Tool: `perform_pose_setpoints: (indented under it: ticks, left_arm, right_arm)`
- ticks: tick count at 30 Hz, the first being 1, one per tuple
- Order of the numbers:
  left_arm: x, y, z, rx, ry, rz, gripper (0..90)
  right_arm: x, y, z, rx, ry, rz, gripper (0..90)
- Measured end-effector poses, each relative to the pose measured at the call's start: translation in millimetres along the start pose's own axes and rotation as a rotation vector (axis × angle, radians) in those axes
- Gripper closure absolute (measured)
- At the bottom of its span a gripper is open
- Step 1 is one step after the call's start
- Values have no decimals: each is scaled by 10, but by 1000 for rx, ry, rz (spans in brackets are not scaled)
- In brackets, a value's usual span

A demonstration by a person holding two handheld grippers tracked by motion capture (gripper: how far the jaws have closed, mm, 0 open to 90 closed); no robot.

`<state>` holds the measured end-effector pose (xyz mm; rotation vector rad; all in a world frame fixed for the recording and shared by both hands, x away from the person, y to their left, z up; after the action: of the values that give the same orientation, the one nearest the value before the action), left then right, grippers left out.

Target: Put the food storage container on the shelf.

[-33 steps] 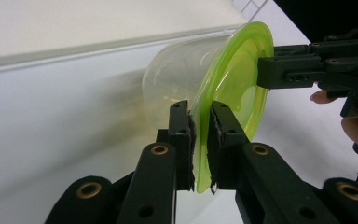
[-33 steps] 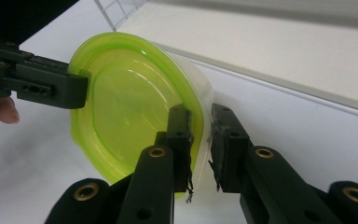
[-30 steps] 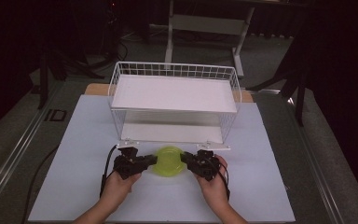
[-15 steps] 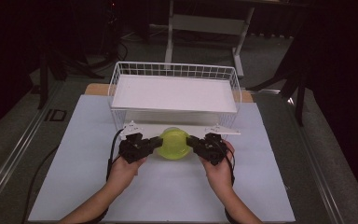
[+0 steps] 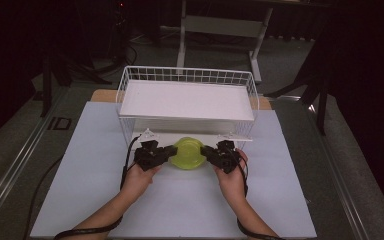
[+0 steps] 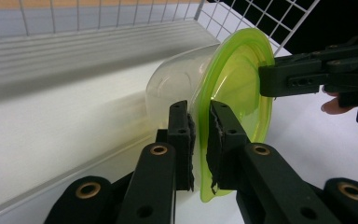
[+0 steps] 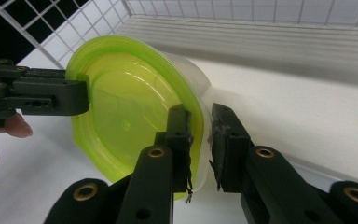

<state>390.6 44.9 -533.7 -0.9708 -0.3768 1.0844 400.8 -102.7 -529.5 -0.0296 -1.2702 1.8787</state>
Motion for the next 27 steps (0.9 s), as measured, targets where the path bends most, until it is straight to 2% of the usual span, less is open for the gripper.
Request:
perform_pose_setpoints:
  ticks: [6,8,10,13,18,21,23,24,27]
  left_arm:
    - [49,-5,-122,1,-6,-1,809]
    - [79,3,-175,-3,8,19,805]
    - [95,5,-195,7,21,54,802]
    - [110,0,-217,9,5,32,789]
    - [126,-44,-247,-32,-23,-2,758]
    - [150,-68,-266,-67,-43,-23,729]
    - [160,-77,-276,-74,-51,-27,712]
    - [179,-97,-298,-84,-72,-27,694]
    - [197,-116,-322,-92,-73,-11,657]
  right_arm:
    - [-95,-17,-69,9,25,0,780]
    - [-131,-34,-105,14,37,4,780]
    - [-146,-50,-119,13,36,-13,778]
    - [-138,-78,-129,18,43,7,779]
    - [-179,-134,-154,-22,47,-2,770]
    - [-202,-163,-175,-47,53,15,757]
    - [-220,-179,-191,-55,62,40,743]
    - [-230,-187,-202,-56,72,52,726]
    - [-259,-192,-232,-55,101,74,696]
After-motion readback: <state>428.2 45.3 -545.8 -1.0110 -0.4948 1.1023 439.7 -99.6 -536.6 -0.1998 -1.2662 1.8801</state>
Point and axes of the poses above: each handheld gripper's, and its own axes: z roughly backward along the jaws, y roughly out of its underside, x roughly to its left, the point moved 9 cm from there along -z, roughly forward along the jaws, and after that the axes turned 14 degrees about -y, right-handed, at the moved point
